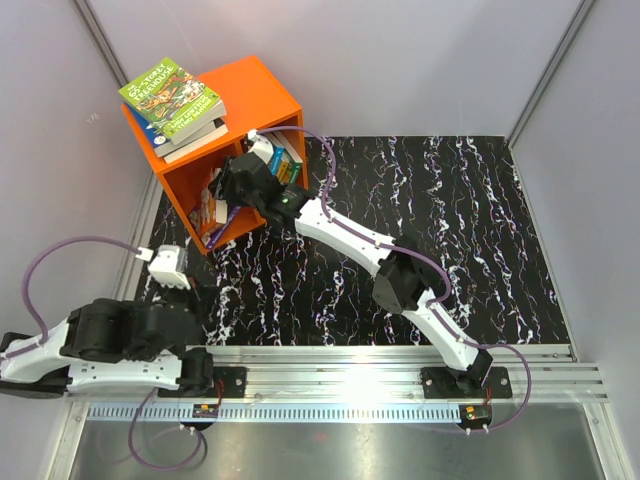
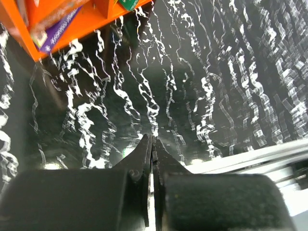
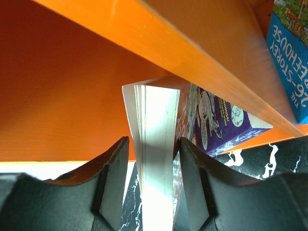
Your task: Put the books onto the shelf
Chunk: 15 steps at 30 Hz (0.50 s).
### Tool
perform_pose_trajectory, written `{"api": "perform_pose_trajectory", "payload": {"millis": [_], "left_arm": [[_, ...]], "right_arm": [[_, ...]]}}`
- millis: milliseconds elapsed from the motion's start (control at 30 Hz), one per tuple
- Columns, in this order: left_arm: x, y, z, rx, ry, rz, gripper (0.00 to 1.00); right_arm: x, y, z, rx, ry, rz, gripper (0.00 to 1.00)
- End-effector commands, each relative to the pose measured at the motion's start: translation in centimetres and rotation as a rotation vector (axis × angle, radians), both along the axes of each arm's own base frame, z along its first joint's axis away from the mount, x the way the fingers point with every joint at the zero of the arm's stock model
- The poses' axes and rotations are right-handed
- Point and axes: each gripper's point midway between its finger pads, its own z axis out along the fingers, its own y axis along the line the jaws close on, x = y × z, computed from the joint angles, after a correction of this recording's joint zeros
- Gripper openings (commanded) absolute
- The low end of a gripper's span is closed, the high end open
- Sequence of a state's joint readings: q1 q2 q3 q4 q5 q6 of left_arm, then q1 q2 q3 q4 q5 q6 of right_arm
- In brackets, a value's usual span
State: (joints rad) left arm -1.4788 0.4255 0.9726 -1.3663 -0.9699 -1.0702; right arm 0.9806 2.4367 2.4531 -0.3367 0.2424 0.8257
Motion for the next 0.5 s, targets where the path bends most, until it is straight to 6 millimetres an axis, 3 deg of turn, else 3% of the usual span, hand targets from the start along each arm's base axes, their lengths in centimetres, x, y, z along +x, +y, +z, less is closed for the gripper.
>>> {"api": "perform_pose_trajectory", "payload": {"millis": [0, 133, 167, 300, 367, 400, 467], "left_arm": [[0.4, -3.4, 0.6, 0.133, -0.065, -0.100, 0.07], [1.1, -7.1, -1.5, 0.428, -0.029, -0.180, 0.03], [1.7, -8.0, -2.8, 0.526, 0.003, -0.181, 0.01], [4.6, -6.6, -4.1, 0.627, 0.082, -0.064, 0.00], [4.9, -5.9, -4.5, 0.571, 0.094, -0.059, 0.00], [6.1, -5.2, -4.1, 0.532, 0.078, -0.026, 0.00], [6.0, -4.2, -4.6, 0.440, 0.060, -0.042, 0.00]], "right_arm": [[-0.1, -0.1, 4.5, 0.080, -0.064, 0.023, 0.52], [0.3, -0.4, 3.9, 0.066, -0.053, 0.033, 0.51], [0.3, -0.5, 3.9, 0.067, -0.052, 0.035, 0.51], [0.5, -0.6, 3.9, 0.064, -0.051, 0.068, 0.51], [0.9, -0.8, 3.8, 0.070, -0.048, 0.084, 0.51], [1.0, -0.8, 3.7, 0.073, -0.047, 0.091, 0.51], [1.3, -0.8, 3.5, 0.086, -0.035, 0.112, 0.50]]}}
